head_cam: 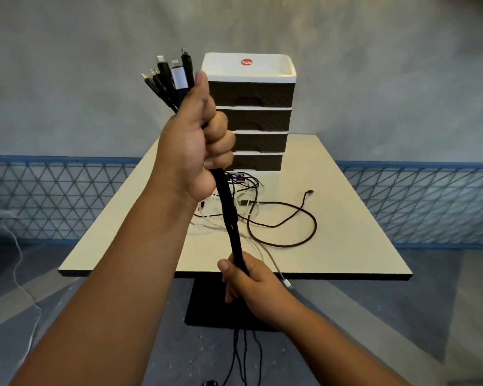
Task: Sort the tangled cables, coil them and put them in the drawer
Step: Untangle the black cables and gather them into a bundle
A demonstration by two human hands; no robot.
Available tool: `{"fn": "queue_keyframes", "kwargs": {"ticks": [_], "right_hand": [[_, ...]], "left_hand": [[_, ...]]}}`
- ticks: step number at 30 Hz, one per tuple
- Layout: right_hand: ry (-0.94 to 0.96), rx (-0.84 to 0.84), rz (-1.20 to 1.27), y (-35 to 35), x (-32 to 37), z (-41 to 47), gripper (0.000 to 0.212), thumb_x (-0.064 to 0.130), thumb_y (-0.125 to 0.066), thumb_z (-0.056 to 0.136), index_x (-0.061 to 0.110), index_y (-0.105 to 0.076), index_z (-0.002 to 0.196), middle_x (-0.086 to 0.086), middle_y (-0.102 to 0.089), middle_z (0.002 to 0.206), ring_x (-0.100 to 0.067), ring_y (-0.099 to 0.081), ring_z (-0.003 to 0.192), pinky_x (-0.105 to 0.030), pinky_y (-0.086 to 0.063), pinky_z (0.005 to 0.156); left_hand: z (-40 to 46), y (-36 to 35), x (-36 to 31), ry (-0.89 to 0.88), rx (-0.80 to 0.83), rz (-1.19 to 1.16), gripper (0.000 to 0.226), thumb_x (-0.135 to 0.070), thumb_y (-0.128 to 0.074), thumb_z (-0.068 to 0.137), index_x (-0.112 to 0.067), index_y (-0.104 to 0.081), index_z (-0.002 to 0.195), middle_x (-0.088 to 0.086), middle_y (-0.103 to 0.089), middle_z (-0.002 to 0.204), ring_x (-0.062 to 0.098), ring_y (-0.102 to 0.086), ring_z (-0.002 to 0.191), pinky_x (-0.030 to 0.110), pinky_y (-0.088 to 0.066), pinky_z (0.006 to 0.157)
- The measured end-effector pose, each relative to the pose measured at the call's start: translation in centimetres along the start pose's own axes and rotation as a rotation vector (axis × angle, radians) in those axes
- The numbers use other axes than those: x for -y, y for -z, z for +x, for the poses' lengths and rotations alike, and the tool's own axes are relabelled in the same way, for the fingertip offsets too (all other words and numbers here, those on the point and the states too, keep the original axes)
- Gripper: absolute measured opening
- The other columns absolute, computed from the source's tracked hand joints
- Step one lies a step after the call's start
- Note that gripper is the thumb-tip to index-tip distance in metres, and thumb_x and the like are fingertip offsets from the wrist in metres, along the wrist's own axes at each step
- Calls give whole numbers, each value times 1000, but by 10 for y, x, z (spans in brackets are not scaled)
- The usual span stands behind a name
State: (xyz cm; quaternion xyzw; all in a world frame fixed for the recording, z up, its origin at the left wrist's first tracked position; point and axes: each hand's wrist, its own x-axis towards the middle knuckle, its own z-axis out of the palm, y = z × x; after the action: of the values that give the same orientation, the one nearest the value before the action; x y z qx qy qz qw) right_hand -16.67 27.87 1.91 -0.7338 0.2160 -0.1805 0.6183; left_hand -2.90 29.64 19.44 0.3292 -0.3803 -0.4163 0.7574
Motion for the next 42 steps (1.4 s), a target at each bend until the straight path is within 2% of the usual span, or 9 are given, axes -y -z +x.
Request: {"fn": "queue_keyframes", "kwargs": {"ticks": [6, 11, 16, 20, 23, 26, 30, 34, 42], "right_hand": [[-171, 151, -277, 32, -18, 27, 42, 61, -66, 81, 32, -61, 111, 8, -69, 106, -6, -65, 101, -30, -53, 92], [-251, 111, -270, 67, -21, 62, 50, 66, -69, 74, 36, -64, 114, 9, -69, 111, -7, -64, 107, -37, -51, 98], [-298, -120, -192, 97, -29, 105, 15, 28, -63, 95, 21, -70, 106, -1, -74, 97, -14, -70, 92, -42, -54, 90], [-353, -375, -327, 115, -46, 140, 10, 24, -59, 97, 23, -70, 96, 5, -72, 87, -16, -69, 88, -43, -57, 85], [-382, -468, -583, 128, -56, 166, 15, 23, -54, 99, 25, -67, 106, 10, -65, 103, -14, -63, 95, -27, -46, 80], [-329, -492, -823, 145, -71, 189, 26, 16, -52, 98, 19, -67, 119, -1, -62, 121, -21, -60, 107, -30, -45, 89], [-353, -394, -1076, 167, -89, 215, 34, 15, -52, 94, 20, -64, 126, -5, -60, 126, -32, -52, 114, -41, -46, 93], [-345, -341, -1246, 177, -95, 227, 21, 27, -51, 95, 24, -67, 109, 0, -63, 107, -28, -52, 103, -37, -43, 80], [-550, 1, -1067, 215, -29, 241, 21, 25, -46, 101, 14, -57, 114, -7, -63, 112, -23, -56, 97, -34, -46, 85]], "left_hand": [[41, 35, 5, 15, -15, -43, 54, -49, -38, 102, -24, -30, 54, -9, -21, 45, 4, -15, 37, 17, -13, 33], [87, 65, 17, 57, -26, -58, 51, -49, -41, 101, -25, -27, 58, -9, -19, 47, 5, -13, 39, 18, -11, 34], [134, 94, 31, 136, 23, -97, 53, -48, -41, 101, -24, -29, 55, -9, -18, 46, 5, -14, 37, 17, -12, 33], [162, 109, 44, 205, 58, -97, 51, -45, -42, 101, -24, -27, 57, -9, -16, 48, 5, -12, 38, 18, -8, 36], [175, 114, 54, 232, 57, -94, 50, -44, -42, 101, -25, -25, 59, -8, -14, 49, 5, -11, 38, 17, -8, 36], [185, 116, 63, 247, 49, -90, 48, -43, -42, 101, -26, -21, 62, -7, -11, 52, 6, -10, 39, 17, -7, 36], [196, 109, 80, 276, 34, -73, 48, -42, -42, 102, -25, -21, 62, -7, -13, 50, 6, -12, 39, 16, -9, 35], [205, 103, 95, 311, 6, -45, 49, -42, -43, 102, -25, -27, 58, -8, -19, 48, 5, -14, 38, 17, -12, 34], [214, 101, 108, 333, -89, -7, 46, -43, -46, 100, -25, -26, 62, -7, -18, 50, 5, -14, 39, 17, -13, 34]]}}
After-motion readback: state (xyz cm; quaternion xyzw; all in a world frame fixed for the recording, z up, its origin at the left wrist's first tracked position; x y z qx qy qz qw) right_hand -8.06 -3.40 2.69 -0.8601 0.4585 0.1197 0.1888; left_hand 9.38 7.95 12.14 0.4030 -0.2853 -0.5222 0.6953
